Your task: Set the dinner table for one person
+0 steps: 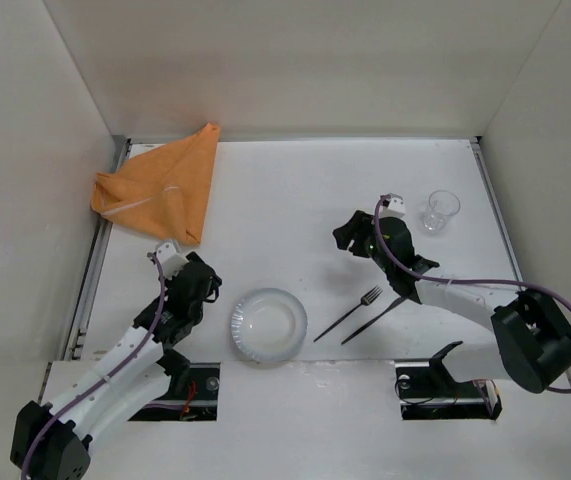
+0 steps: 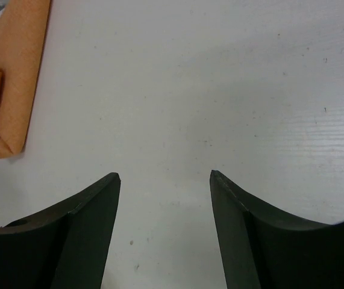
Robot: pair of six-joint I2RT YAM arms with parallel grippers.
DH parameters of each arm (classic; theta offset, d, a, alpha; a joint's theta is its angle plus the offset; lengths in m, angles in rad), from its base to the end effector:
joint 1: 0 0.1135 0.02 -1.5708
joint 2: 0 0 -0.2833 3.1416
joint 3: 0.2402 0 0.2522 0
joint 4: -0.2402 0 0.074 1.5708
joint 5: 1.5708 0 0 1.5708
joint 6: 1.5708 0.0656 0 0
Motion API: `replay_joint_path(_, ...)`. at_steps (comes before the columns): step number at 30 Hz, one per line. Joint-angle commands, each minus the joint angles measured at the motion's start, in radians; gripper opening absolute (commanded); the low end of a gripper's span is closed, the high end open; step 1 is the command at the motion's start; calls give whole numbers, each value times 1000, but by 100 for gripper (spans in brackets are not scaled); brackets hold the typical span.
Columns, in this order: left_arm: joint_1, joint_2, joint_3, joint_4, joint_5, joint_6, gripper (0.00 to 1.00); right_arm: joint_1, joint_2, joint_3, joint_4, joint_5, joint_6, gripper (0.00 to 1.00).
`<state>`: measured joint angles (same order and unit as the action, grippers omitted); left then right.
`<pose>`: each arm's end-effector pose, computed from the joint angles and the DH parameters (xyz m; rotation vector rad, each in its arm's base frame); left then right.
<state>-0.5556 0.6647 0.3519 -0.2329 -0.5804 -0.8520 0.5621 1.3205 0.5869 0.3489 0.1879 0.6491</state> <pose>0.1538 -0.0531 0.2031 -0.6285 1.9308 -0.2733 0.2606 0.1497 0.2166 0.2134 1.9877 0.6109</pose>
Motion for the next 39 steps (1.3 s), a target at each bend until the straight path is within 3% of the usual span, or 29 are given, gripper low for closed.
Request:
replay_joint_path(1, -5, -1, 4, -14, -15, 18, 47, 0, -26, -2, 56, 19, -14, 67)
replay_joint_path(8, -4, 26, 24, 0, -22, 31, 48, 0, -18, 1, 56, 16, -5, 65)
replay_joint_path(9, -3, 30, 28, 9, -29, 39, 48, 0, -7, 7, 56, 16, -5, 61)
replay_joint_path(11, 1, 44, 44, 49, -39, 69, 47, 8, 11, 19, 50, 13, -5, 38)
replay_joint_path(13, 24, 90, 74, 137, -65, 140, 33, 17, 19, 27, 42, 15, -5, 19)
replay_joint_path(15, 67, 166, 116, 231, -81, 217, 17, 22, 26, 33, 33, 13, -5, 13)
replay_joint_path(16, 94, 223, 154, 263, -90, 253, 15, 22, 32, 36, 33, 13, -5, 13)
replay_joint_path(19, 171, 425, 280, 317, -99, 326, 21, 23, 68, 44, 39, 5, -5, 18)
replay_joint_path(23, 246, 654, 442, 359, -117, 366, 46, 29, 95, 50, 55, -1, -2, 49)
replay_joint_path(26, 291, 786, 541, 391, -114, 389, 53, 31, 124, 54, 70, -10, 3, 61)
replay_joint_path(39, 428, 1156, 777, 373, -110, 435, 52, 60, 213, 100, 78, -104, 29, 68)
